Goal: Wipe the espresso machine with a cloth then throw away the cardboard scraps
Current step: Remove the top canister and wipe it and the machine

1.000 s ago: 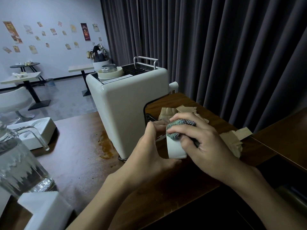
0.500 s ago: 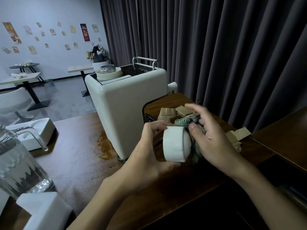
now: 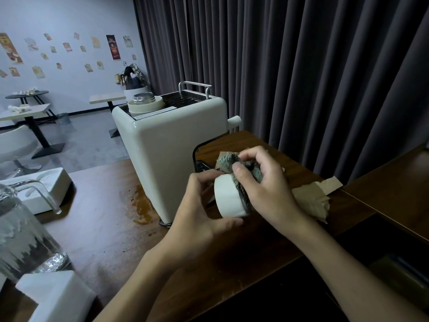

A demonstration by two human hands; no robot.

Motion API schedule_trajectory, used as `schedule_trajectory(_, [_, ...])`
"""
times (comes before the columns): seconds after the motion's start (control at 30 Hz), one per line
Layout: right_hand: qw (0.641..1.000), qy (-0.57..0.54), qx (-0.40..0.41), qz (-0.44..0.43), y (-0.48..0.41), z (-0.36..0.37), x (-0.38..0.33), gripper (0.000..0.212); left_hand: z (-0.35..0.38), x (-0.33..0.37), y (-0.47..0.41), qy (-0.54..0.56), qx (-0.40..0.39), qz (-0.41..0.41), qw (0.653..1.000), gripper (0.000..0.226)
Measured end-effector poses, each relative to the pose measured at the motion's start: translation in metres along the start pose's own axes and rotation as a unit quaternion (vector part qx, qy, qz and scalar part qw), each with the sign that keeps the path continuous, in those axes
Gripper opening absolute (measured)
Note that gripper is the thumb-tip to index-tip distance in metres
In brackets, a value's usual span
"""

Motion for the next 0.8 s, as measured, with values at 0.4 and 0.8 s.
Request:
schedule_trajectory(0.4, [0.996,-0.050,-0.070,-0.011,0.000,-0.007,0.003,0.017,-0.002,0.011,0.007,0.080,0.004,-0.035,0.996,0.081])
schedule_trajectory(0.8, [0.992,0.087,0.086,-0.030,0.003,-0.035,-0.005,0.019,-0.008,0.016,0.004,0.217,0.023,-0.048,0.975,0.087])
Point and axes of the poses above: each hand's wrist, its own y-axis away from the middle knuckle, its own z-axis out of the palm, x = y × z, the point moved 6 cm from there along -y, towards the middle knuckle, and after that the axes turned 8 degrees about -y, right-handed, at the moved point
